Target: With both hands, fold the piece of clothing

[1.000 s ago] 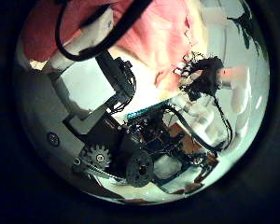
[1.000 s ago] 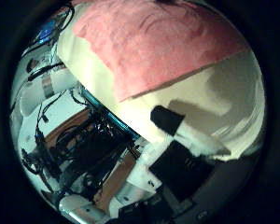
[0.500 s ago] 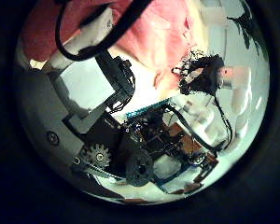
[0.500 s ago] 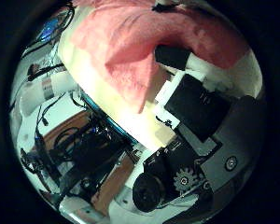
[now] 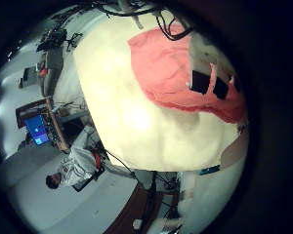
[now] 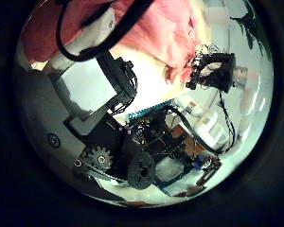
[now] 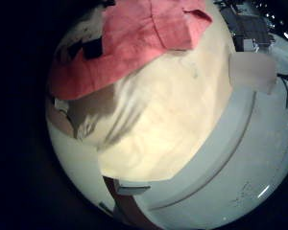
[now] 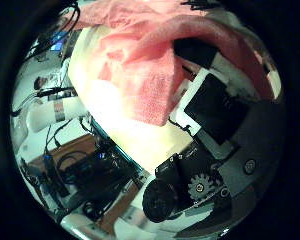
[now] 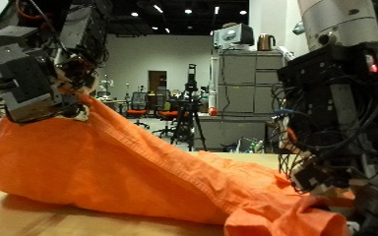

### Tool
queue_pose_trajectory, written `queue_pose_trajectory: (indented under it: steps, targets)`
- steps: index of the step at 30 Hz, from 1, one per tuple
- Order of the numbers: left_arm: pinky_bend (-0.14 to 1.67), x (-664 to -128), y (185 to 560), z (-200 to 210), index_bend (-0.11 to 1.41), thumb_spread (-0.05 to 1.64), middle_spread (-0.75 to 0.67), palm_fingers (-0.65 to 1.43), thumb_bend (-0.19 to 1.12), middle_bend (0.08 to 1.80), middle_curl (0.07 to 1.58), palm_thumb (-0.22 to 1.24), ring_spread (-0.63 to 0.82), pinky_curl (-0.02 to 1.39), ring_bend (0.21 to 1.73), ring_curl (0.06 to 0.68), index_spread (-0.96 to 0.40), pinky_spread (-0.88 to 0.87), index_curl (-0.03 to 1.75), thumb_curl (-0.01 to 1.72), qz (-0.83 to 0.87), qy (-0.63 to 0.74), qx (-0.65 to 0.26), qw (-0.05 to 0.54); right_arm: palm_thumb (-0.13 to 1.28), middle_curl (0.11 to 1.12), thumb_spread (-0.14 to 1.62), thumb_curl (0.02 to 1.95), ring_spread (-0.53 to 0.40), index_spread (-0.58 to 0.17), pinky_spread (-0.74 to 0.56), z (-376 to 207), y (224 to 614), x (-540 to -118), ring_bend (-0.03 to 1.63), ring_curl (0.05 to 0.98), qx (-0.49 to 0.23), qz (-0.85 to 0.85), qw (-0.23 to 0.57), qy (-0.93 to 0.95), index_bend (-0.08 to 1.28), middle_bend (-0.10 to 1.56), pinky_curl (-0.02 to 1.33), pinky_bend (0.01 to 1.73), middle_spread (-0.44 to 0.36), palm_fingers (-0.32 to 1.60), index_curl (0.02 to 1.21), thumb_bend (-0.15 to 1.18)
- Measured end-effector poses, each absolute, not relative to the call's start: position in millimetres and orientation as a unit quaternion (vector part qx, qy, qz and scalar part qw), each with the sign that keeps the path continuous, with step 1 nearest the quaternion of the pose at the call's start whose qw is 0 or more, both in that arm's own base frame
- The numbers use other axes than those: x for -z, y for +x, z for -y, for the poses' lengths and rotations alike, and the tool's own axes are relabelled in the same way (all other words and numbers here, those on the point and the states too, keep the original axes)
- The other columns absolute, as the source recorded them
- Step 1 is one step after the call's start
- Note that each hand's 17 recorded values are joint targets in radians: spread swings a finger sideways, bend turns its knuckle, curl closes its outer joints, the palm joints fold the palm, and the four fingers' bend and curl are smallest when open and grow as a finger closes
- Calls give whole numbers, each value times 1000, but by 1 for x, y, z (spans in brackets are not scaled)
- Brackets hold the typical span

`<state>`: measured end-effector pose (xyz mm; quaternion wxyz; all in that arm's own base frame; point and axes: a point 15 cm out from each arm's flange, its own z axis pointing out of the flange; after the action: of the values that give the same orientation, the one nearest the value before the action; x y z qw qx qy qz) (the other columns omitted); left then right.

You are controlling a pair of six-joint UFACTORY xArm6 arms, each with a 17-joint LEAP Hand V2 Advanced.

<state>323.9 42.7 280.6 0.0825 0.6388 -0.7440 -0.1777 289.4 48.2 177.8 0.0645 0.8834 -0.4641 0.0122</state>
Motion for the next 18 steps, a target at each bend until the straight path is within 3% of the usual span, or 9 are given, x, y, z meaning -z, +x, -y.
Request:
queue_pose_trajectory:
  steps: [18]
  targets:
    - [779, -301, 295, -50, 227, 1117, -535, 1156, -18, 993, 572, 655, -558, 587, 971, 465, -708, -775, 872, 293, 746, 637, 179, 75, 1108, 815, 1156, 577, -193, -263, -243, -63, 296, -281, 1404, 637, -28, 513, -34, 857, 1039, 1291, 717, 1280, -138, 1171, 915, -7]
